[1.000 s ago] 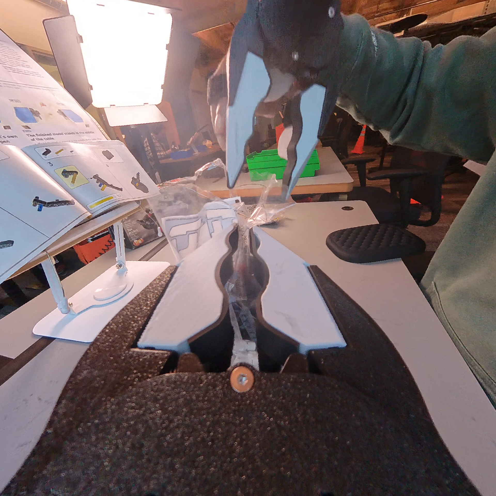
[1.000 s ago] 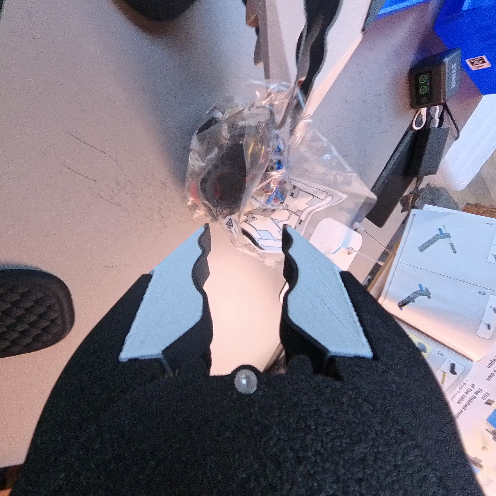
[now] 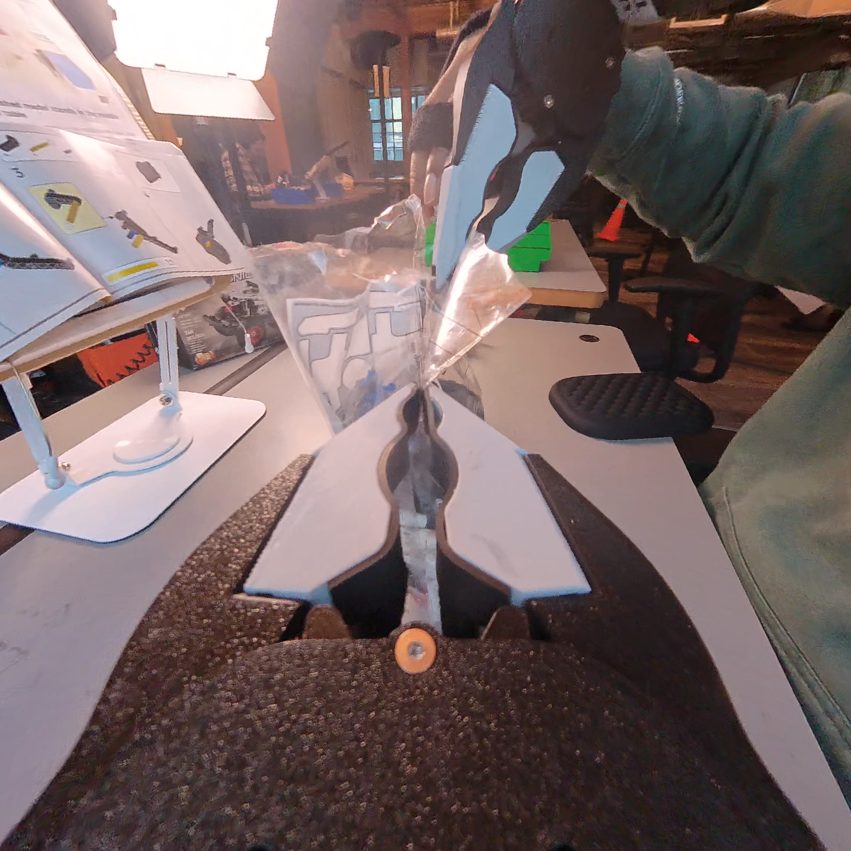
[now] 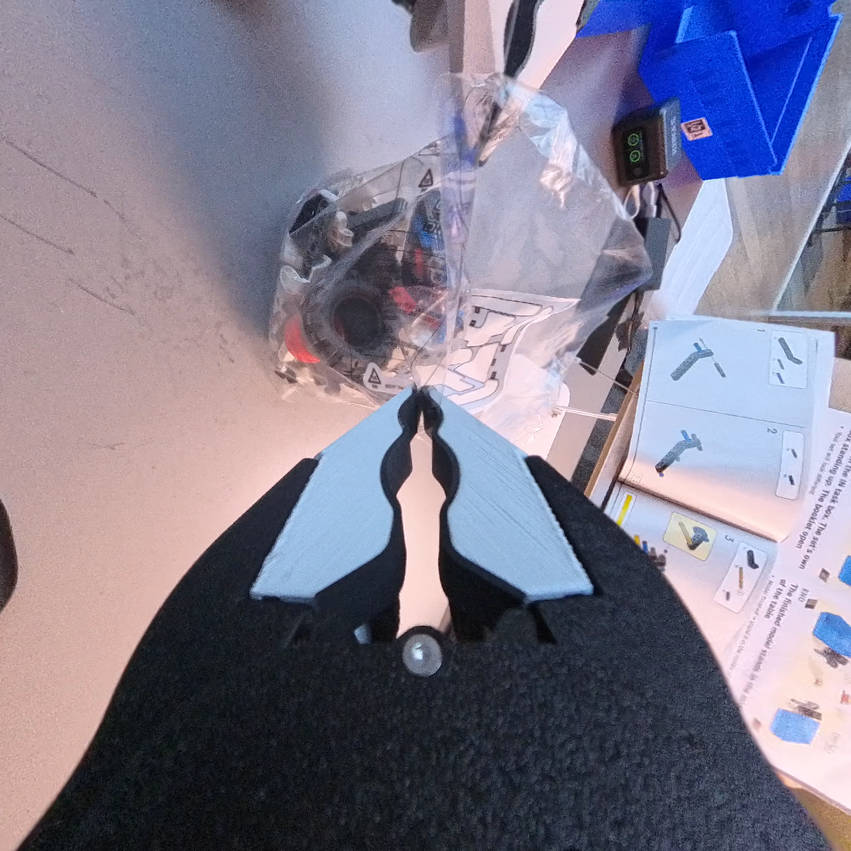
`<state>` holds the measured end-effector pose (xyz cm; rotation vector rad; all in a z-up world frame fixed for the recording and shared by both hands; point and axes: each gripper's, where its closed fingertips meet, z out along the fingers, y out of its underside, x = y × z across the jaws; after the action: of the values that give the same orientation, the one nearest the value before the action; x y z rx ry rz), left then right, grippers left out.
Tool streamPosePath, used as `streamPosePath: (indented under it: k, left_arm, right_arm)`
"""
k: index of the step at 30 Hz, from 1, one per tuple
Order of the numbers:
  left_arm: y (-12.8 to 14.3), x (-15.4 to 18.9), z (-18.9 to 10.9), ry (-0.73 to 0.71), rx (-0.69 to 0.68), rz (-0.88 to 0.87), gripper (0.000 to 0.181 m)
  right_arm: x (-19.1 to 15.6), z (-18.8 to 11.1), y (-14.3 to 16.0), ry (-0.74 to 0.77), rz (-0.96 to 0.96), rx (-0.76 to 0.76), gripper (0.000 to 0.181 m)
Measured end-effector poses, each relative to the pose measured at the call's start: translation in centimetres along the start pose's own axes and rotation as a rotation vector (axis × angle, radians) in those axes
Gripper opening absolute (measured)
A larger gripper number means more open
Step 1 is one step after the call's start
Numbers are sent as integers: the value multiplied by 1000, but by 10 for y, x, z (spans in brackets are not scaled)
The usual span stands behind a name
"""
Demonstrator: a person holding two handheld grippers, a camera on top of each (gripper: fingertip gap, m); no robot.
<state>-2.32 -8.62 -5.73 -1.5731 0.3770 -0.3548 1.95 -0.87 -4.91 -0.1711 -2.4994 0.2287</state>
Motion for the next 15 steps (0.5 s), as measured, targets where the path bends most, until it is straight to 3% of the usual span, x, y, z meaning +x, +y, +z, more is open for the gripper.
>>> streamPosePath:
  k: [6, 11, 13, 15]
  left_arm:
    - [-27, 12, 1, 26, 74, 59, 0]
    - [8, 11, 11, 34, -25, 22, 11]
    - [6, 12, 12, 38, -6, 17, 5]
    - [-1, 10, 13, 27, 18, 23, 13]
  right_arm:
    - [7, -23, 1, 63, 76, 78, 0]
    - [-24, -8, 26, 9, 152, 41, 0]
    - [-25, -15, 26, 41, 198, 102, 0]
    - [-31, -21, 27, 52, 216, 124, 1]
